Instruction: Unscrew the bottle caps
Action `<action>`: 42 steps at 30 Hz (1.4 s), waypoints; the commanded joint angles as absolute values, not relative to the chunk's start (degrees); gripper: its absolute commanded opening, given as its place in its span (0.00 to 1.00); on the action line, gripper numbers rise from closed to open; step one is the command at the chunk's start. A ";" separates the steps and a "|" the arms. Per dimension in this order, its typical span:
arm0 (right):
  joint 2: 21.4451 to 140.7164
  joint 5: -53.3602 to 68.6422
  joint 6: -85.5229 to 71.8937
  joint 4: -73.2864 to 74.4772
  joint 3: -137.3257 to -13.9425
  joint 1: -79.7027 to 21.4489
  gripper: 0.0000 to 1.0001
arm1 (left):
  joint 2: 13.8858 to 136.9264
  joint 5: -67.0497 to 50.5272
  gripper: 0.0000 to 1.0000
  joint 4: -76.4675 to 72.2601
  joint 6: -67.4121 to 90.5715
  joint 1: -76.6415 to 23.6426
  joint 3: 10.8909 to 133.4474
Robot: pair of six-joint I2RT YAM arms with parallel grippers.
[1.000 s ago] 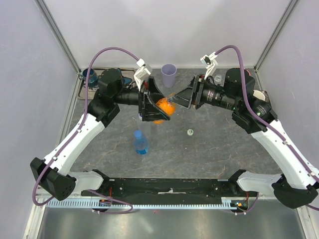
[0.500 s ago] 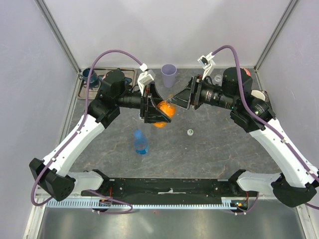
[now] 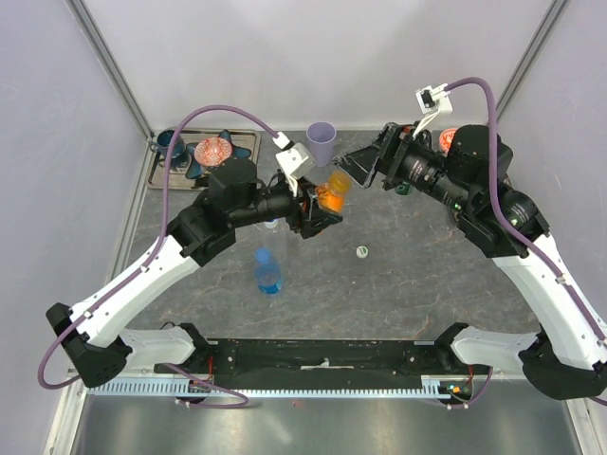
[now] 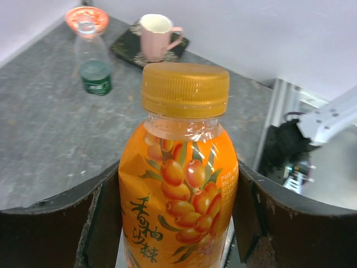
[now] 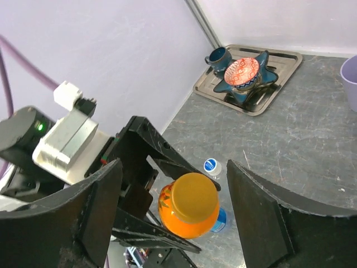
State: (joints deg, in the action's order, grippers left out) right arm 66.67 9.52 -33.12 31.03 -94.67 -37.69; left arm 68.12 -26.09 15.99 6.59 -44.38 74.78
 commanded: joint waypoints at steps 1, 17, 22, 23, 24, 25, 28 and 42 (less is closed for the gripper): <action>67.58 5.10 -35.15 29.79 -96.41 -37.70 0.81 | 68.29 -4.24 0.43 13.98 0.09 -49.38 75.24; 71.19 4.04 -34.37 33.57 -95.01 -39.02 0.77 | 67.41 3.60 0.41 8.35 -2.20 -53.08 73.30; 71.98 4.13 -34.01 33.49 -94.75 -39.29 0.69 | 67.24 3.52 0.41 8.35 -2.37 -53.17 73.21; 72.07 4.13 -33.84 33.49 -94.75 -39.29 0.67 | 67.24 3.52 0.41 8.35 -2.37 -53.09 73.13; 72.07 4.13 -33.75 33.49 -94.75 -39.20 0.66 | 67.15 3.43 0.41 8.26 -2.37 -53.09 72.95; 72.24 4.30 -33.75 33.40 -94.75 -39.29 0.63 | 67.15 3.43 0.41 8.26 -2.37 -53.17 72.95; 72.42 4.83 -33.66 33.31 -94.04 -39.29 0.58 | 67.06 3.25 0.41 8.17 -2.46 -53.26 72.86; 69.62 9.40 -26.03 32.17 -89.66 -39.29 0.00 | 64.16 -7.71 0.38 5.27 -1.32 -53.09 71.02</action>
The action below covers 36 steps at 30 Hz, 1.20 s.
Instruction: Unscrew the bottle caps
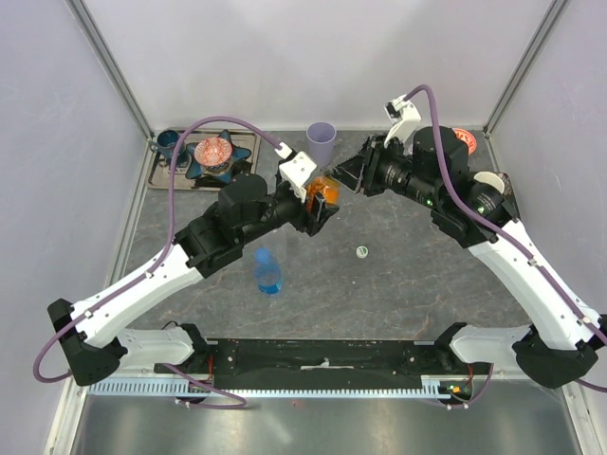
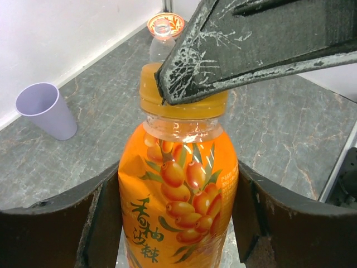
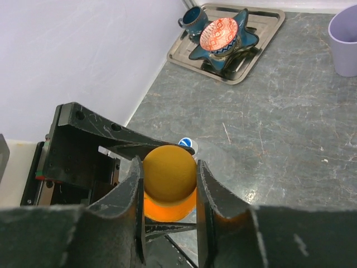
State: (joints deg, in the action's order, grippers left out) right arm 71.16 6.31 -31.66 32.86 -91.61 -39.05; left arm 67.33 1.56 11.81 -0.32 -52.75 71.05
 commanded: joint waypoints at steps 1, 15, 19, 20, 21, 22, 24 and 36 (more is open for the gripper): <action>69.26 9.75 -25.32 32.34 -89.47 -39.46 0.00 | 63.99 -11.65 0.38 5.10 -0.97 -53.09 71.10; 61.27 26.36 -13.63 31.38 -86.05 -39.29 0.00 | 63.28 -60.80 0.36 -12.62 23.36 -41.58 69.00; 60.56 30.40 -12.74 30.76 -85.52 -39.38 0.00 | 64.94 -69.41 0.37 -17.73 29.59 -40.52 68.73; 60.56 31.37 -12.48 30.33 -85.34 -39.38 0.00 | 65.56 -70.74 0.37 -19.32 31.10 -40.43 68.64; 60.56 32.33 -12.22 30.15 -85.34 -39.46 0.00 | 66.18 -71.88 0.37 -20.99 32.68 -40.43 68.47; 60.64 33.30 -11.96 30.06 -85.34 -39.46 0.00 | 66.62 -73.63 0.37 -25.44 36.26 -40.43 67.94; 60.64 34.80 -11.25 29.10 -84.91 -39.72 0.00 | 67.94 -74.44 0.38 -30.12 39.45 -40.43 67.15; 60.29 54.39 -11.07 17.32 -79.46 -39.81 0.00 | 75.32 -77.78 0.37 -50.43 54.05 -40.43 67.15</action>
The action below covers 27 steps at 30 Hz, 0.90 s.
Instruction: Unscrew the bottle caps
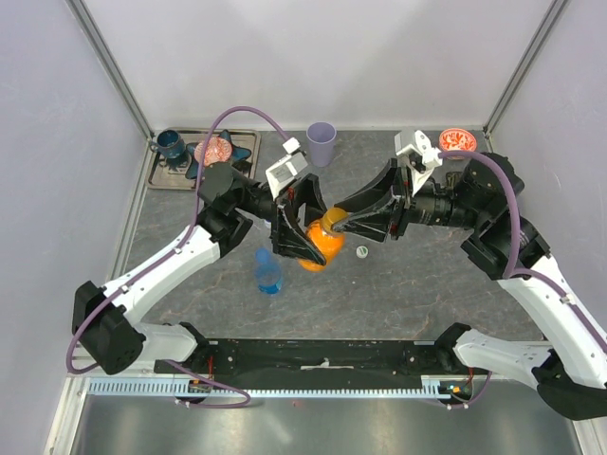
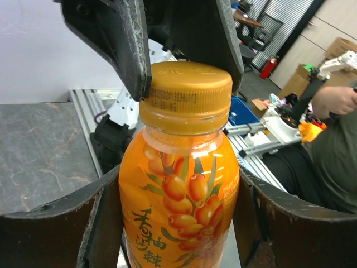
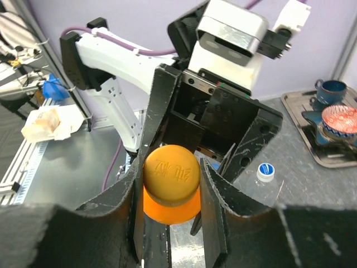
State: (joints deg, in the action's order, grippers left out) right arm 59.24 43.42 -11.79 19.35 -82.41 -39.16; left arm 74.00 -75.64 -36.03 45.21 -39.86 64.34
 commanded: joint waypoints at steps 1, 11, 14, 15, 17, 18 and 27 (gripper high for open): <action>60.38 55.19 -11.42 16.36 -79.11 -39.73 0.00 | 75.76 -78.04 0.36 -50.71 54.49 -40.43 67.41; 59.33 53.19 -12.13 16.96 -77.60 -39.81 0.00 | 75.94 -78.66 0.34 -45.28 51.07 -39.90 67.59; 58.71 47.39 -12.65 18.89 -79.18 -39.73 0.11 | 74.97 -77.70 0.34 -34.75 44.23 -39.29 68.38; 58.62 45.72 -12.74 19.51 -79.71 -39.73 0.17 | 73.93 -76.48 0.34 -30.89 38.03 -39.20 69.34; 58.71 41.76 -12.83 22.05 -81.64 -39.73 0.27 | 72.69 -74.54 0.34 -18.53 31.50 -39.11 70.31; 58.80 41.05 -12.66 22.76 -82.26 -39.73 0.34 | 71.82 -72.88 0.34 -15.41 26.94 -39.11 70.92; 60.12 35.69 -13.45 26.63 -86.83 -39.73 0.51 | 70.14 -69.26 0.35 -4.14 18.81 -39.11 71.89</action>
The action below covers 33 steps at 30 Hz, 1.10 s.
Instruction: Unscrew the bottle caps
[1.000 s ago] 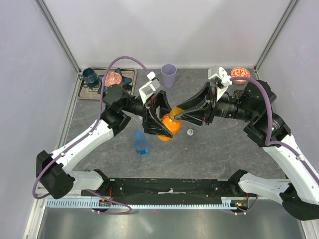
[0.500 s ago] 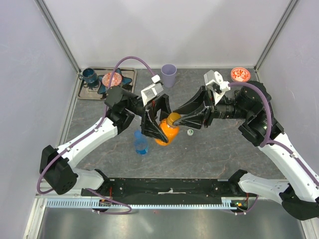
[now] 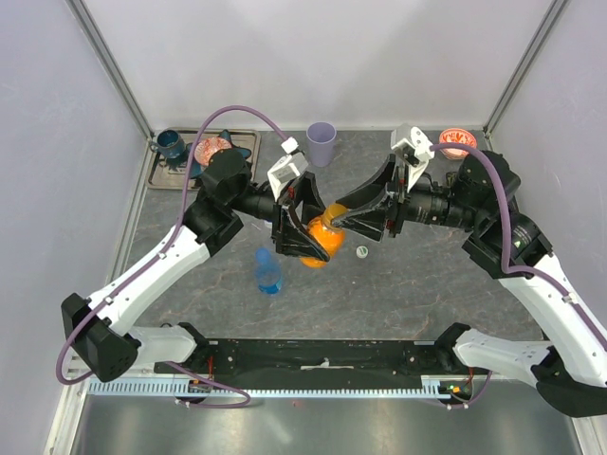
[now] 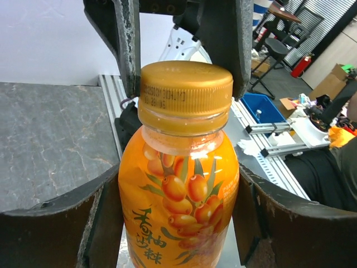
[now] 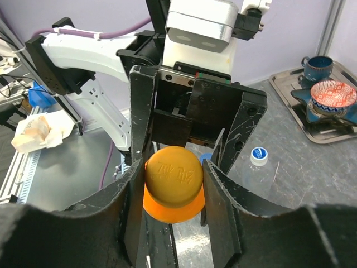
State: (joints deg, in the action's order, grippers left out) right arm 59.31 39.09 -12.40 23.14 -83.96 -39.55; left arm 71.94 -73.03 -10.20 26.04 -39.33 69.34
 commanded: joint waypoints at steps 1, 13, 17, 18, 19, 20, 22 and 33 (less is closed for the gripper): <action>60.20 35.34 -13.62 26.98 -87.18 -39.64 0.51 | 69.96 -69.00 0.35 -3.70 18.37 -39.11 71.81; 62.14 29.02 -14.58 29.27 -90.97 -39.73 0.78 | 69.17 -67.24 0.36 -0.35 15.65 -39.11 72.07; 63.28 22.09 -17.05 30.06 -94.47 -39.73 0.91 | 68.82 -64.96 0.36 1.30 14.77 -39.20 71.81; 63.72 20.76 -17.57 30.41 -95.44 -39.73 0.93 | 68.64 -63.47 0.36 1.58 14.24 -39.20 71.72; 64.07 19.26 -18.27 31.28 -96.49 -39.64 0.93 | 68.56 -62.24 0.36 1.93 13.89 -39.20 71.81; 65.03 15.59 -19.76 31.90 -98.59 -39.73 0.94 | 68.38 -60.66 0.36 2.19 13.63 -39.20 71.72; 66.00 12.24 -21.52 33.91 -100.89 -39.73 0.95 | 67.51 -54.08 0.36 2.90 12.14 -39.55 71.54; 70.57 0.26 -32.34 39.46 -106.26 -39.73 0.91 | 65.39 -4.18 0.37 1.41 0.09 -51.76 69.09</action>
